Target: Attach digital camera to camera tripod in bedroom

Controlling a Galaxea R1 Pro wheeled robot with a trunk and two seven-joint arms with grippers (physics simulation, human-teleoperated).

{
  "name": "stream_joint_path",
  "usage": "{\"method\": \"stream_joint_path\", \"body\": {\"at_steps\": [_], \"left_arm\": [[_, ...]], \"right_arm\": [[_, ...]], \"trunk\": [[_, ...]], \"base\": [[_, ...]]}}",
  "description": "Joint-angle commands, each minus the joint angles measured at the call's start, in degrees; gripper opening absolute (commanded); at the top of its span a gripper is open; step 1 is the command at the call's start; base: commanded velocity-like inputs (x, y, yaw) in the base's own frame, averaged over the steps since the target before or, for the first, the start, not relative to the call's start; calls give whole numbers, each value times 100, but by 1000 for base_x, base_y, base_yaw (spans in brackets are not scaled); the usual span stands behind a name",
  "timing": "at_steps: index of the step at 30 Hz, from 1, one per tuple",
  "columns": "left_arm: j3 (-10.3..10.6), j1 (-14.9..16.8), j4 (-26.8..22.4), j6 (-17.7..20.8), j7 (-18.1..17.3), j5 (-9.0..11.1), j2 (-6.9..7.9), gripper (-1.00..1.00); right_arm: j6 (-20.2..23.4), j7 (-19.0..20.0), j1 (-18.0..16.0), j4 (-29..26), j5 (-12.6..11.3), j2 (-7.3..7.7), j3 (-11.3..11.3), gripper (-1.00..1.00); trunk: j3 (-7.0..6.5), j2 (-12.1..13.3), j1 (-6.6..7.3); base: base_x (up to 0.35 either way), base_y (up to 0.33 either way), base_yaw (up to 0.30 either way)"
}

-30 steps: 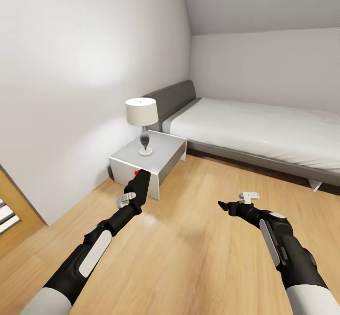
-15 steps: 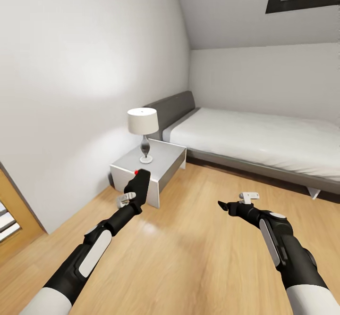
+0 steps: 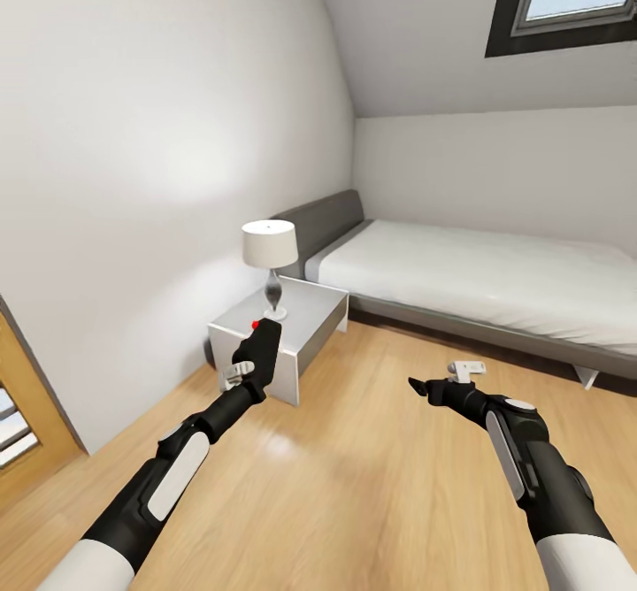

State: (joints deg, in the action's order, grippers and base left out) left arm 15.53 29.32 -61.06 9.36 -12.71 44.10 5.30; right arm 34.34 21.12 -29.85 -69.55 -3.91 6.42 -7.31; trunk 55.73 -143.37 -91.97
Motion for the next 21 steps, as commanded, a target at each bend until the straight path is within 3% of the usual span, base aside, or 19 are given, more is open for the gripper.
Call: {"method": "stream_joint_path", "body": {"at_steps": [1, 11, 21], "left_arm": [[4, 3, -3, 34, -12, 66, 2, -100], [3, 3, 3, 48, 0, 78, -3, -100], [2, 3, 34, 65, 21, 82, -10, -100]], "right_arm": [[39, 6, -3, -5, -39, 0, -8, 100], [42, 6, -3, 10, -44, 0, -8, 100], [46, 1, -3, 25, -48, 0, -8, 100]], "trunk": [[-17, -1, 3], [-239, 13, 29], [-418, 414, 249]], "base": [[0, 0, 0], [0, 0, 0], [0, 0, 0]]}}
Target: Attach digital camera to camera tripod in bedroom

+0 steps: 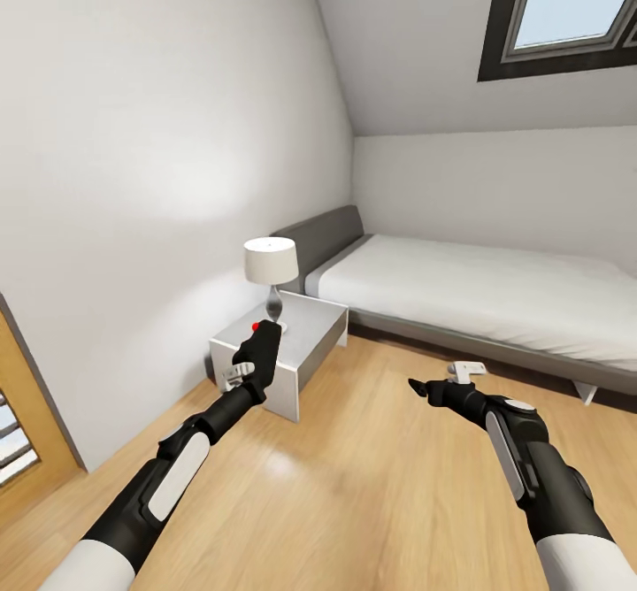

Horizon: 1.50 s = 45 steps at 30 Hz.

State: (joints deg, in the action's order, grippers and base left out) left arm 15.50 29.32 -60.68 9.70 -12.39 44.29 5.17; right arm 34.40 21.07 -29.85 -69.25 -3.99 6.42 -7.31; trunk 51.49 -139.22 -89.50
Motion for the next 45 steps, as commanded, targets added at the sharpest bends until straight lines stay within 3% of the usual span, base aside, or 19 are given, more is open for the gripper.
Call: {"method": "stream_joint_path", "body": {"at_steps": [1, 11, 45], "left_arm": [[4, 3, 10, 30, -11, 63, 4, -100], [10, 3, 239, 14, -10, 44, 5, -100], [-2, 3, 187, -7, -9, 5, 6, -100]], "right_arm": [[40, 5, -3, -4, -40, 0, -8, 100], [36, -6, -3, 7, -34, -1, -8, 100], [32, -24, -3, 8, -33, -3, -8, 100]], "trunk": [[-12, 39, 24], [-192, 440, 243], [-802, 1804, 990]], "base": [[0, 0, 0], [0, 0, 0], [0, 0, 0]]}}
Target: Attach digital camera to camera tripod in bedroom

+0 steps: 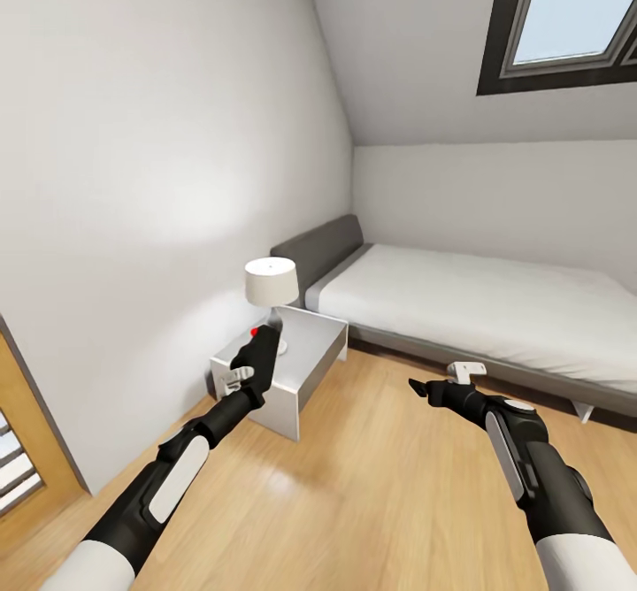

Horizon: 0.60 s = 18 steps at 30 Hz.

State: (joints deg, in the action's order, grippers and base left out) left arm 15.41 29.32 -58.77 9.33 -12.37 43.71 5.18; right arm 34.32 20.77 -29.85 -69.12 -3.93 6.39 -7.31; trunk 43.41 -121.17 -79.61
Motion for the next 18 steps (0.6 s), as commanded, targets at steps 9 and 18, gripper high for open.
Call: {"method": "stream_joint_path", "body": {"at_steps": [9, 18], "left_arm": [[45, 4, 41, 92, 25, 66, -3, -100], [51, 4, 54, 120, 1082, 49, -173, -100]], "right_arm": [[47, -2, -3, -5, -38, -6, -8, 100], [45, -3, -3, 3, -41, -6, -6, 100]], "trunk": [[-156, 360, 199], [-318, 721, 397]], "base": [[0, 0, 0], [0, 0, 0]]}}
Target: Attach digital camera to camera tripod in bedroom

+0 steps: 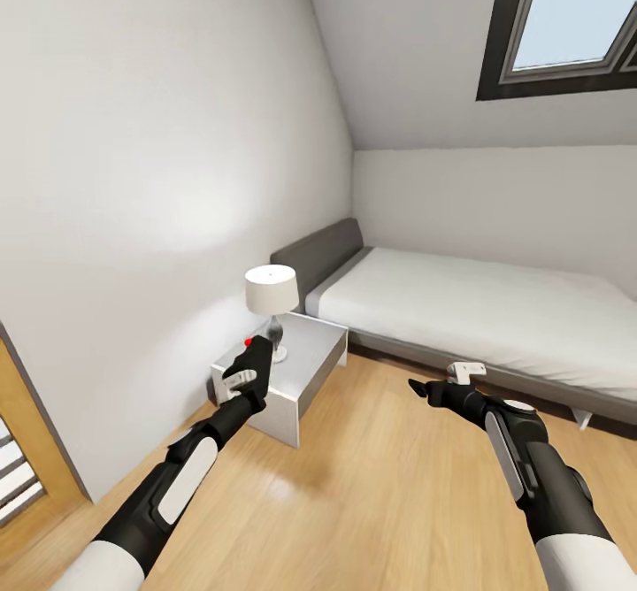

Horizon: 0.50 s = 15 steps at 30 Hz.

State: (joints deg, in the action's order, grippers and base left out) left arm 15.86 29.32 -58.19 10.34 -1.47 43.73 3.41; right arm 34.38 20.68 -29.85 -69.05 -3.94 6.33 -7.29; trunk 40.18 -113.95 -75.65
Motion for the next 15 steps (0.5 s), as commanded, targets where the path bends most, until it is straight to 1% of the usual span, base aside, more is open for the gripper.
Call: {"method": "stream_joint_path", "body": {"at_steps": [1, 9, 15], "left_arm": [[11, 4, -1, 20, 241, 17, -165, -100], [19, 4, -43, -3, 314, 10, -229, -100], [-24, 4, -76, -75, 248, 20, -201, -100]], "right_arm": [[38, 6, -4, -4, -43, -1, -9, 100], [34, 6, -4, -3, -45, -1, -9, 100], [26, -21, -4, 3, -44, -1, -9, 100]], "trunk": [[-12, 39, 23], [-156, 360, 199], [-264, 600, 331]], "base": [[0, 0, 0], [0, 0, 0], [0, 0, 0]]}}
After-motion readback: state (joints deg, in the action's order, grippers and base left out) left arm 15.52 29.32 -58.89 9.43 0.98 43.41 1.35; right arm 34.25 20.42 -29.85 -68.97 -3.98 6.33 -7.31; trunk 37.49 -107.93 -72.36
